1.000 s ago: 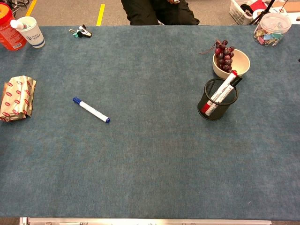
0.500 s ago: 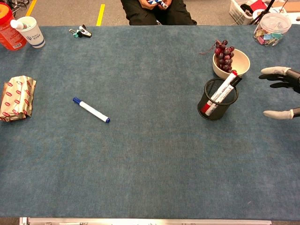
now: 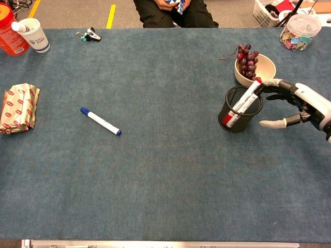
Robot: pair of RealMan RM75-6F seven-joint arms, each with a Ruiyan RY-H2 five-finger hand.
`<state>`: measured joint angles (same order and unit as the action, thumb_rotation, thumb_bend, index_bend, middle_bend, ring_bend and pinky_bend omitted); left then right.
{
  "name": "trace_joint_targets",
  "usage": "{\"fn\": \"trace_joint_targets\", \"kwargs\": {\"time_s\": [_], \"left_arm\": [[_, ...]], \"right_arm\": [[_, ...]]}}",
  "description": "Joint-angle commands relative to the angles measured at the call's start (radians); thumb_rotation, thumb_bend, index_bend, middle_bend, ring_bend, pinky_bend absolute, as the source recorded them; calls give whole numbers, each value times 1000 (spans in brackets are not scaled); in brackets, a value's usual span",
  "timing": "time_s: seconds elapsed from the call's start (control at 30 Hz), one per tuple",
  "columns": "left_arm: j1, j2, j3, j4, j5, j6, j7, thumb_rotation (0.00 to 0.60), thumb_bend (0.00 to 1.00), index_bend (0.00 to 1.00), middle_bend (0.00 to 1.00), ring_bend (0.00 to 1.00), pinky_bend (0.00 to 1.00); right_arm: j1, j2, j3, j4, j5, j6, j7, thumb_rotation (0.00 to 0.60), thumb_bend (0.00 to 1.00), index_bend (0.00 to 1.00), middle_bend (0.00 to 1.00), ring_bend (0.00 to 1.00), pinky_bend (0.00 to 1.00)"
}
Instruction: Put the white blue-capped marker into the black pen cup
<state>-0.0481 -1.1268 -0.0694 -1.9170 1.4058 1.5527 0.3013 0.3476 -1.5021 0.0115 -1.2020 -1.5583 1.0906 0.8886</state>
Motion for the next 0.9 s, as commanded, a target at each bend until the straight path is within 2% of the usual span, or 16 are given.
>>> {"fn": "trace_joint_targets", "kwargs": {"time_s": [0.03, 0.57, 0.9], "left_arm": [[1, 1, 0, -3, -1, 0, -3, 600, 281, 97, 39, 0, 51], [15, 21, 2, -14, 8, 17, -25, 600, 282, 97, 39, 0, 51], [22, 39, 4, -25, 16, 25, -32, 600, 282, 97, 39, 0, 51]], "right_arm": [[22, -23, 3, 24, -4, -15, 18, 600, 0, 215, 229, 126, 169], [68, -119, -13, 125, -23, -17, 31, 600, 0, 221, 240, 126, 169], [93, -168, -17, 160, -30, -11, 24, 600, 13, 265, 266, 126, 168]]}}
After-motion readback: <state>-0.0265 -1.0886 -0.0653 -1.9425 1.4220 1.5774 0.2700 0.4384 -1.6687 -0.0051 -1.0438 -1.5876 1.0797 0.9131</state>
